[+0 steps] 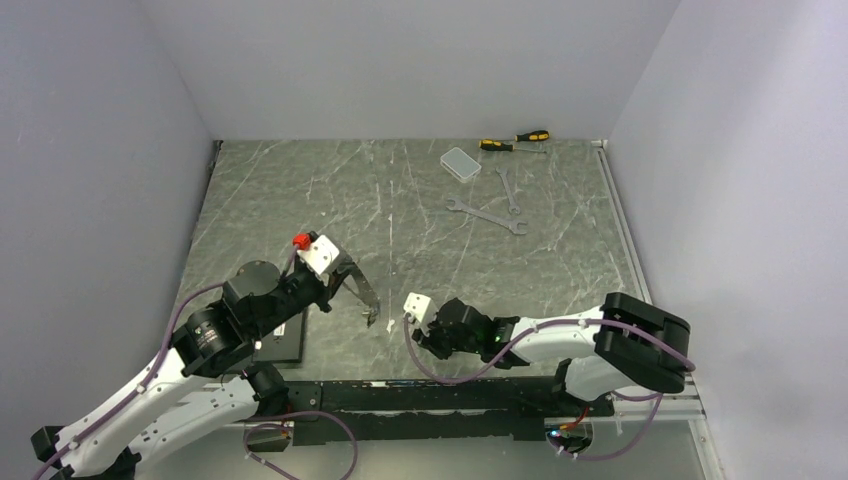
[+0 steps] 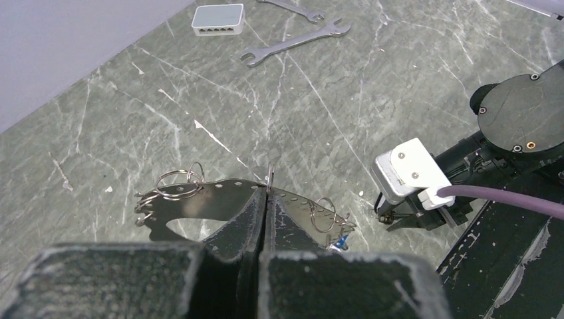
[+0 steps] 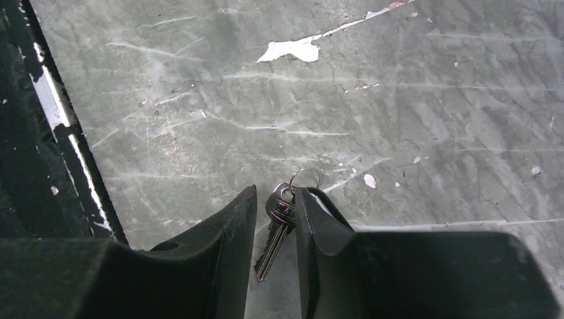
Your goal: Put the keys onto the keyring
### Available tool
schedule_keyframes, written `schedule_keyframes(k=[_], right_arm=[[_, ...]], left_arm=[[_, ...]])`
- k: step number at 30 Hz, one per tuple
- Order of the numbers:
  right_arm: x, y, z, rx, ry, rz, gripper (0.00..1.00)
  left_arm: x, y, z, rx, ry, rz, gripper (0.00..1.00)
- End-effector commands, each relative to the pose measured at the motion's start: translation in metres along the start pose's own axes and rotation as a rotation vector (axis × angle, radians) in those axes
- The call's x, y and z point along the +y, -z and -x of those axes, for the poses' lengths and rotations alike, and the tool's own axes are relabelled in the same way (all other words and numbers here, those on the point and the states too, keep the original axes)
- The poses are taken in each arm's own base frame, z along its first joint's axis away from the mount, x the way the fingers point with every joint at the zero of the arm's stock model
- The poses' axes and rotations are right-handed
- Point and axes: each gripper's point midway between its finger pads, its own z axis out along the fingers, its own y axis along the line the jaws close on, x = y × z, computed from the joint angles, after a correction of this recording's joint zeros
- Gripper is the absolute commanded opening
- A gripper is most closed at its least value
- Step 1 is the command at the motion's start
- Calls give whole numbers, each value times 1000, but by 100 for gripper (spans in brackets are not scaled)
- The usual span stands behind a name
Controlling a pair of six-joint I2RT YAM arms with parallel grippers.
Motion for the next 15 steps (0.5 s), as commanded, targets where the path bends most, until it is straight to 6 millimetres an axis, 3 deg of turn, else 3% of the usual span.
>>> schedule_keyframes(k=[1, 8, 15], right_arm=[[-7, -7, 23, -54, 24, -40, 30], [-17, -4, 22, -40, 35, -92, 26], [-18, 3, 37, -63, 26, -98, 30]], left_arm=[[6, 2, 26, -81, 32, 28, 0], [6, 2, 25, -80, 32, 25, 0], [8, 2, 25, -81, 33, 28, 0]])
